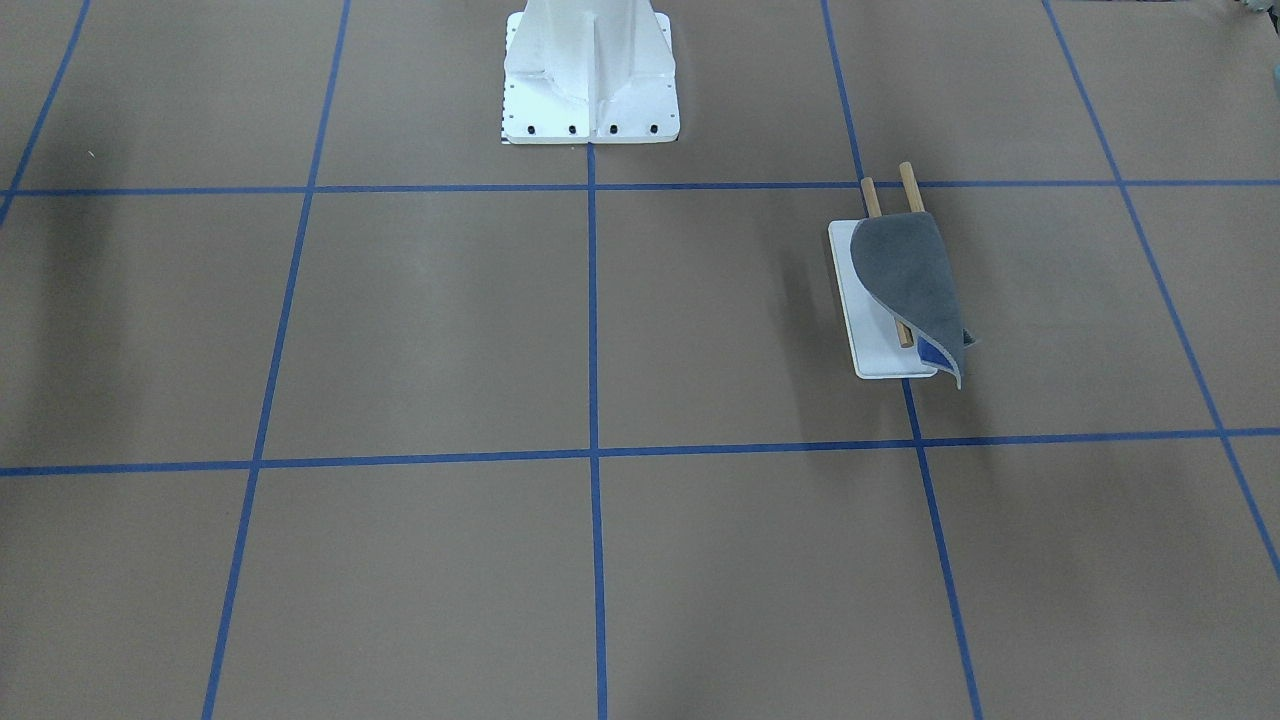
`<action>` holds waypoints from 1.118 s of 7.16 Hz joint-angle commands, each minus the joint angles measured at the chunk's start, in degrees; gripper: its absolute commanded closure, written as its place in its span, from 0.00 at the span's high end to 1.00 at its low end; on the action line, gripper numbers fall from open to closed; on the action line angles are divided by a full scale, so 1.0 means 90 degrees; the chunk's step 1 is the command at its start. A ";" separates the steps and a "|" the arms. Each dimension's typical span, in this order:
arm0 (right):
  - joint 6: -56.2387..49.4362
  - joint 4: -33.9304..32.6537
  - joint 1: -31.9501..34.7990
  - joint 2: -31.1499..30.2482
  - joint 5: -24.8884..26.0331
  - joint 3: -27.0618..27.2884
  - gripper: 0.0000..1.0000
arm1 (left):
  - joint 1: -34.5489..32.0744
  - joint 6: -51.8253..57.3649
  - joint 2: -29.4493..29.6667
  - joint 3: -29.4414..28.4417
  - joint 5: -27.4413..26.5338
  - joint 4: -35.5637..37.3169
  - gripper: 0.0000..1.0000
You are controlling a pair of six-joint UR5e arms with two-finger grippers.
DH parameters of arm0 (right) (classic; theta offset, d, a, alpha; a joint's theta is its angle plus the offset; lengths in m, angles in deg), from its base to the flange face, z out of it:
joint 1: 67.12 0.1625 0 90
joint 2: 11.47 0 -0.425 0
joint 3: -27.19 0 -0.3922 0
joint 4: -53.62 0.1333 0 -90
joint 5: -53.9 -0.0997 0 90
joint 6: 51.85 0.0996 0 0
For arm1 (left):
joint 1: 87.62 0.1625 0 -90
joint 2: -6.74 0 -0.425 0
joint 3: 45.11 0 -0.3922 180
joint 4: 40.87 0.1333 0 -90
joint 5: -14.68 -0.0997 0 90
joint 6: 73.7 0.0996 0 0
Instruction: Hang towel on rack
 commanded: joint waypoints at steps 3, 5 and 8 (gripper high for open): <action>0.0031 0.0607 0.0474 -0.0671 0.0016 -0.0120 1.00 | -0.0114 -0.0058 -0.0346 0.0000 0.0792 0.0246 0.99; 0.0031 0.0617 0.0473 -0.0631 0.0016 -0.0150 1.00 | -0.0095 -0.0010 -0.0346 0.0107 0.0588 0.0217 0.99; 0.0031 0.0617 0.0473 -0.0622 0.0016 -0.0141 1.00 | -0.0095 -0.0009 -0.0346 0.0342 0.0235 0.0207 0.99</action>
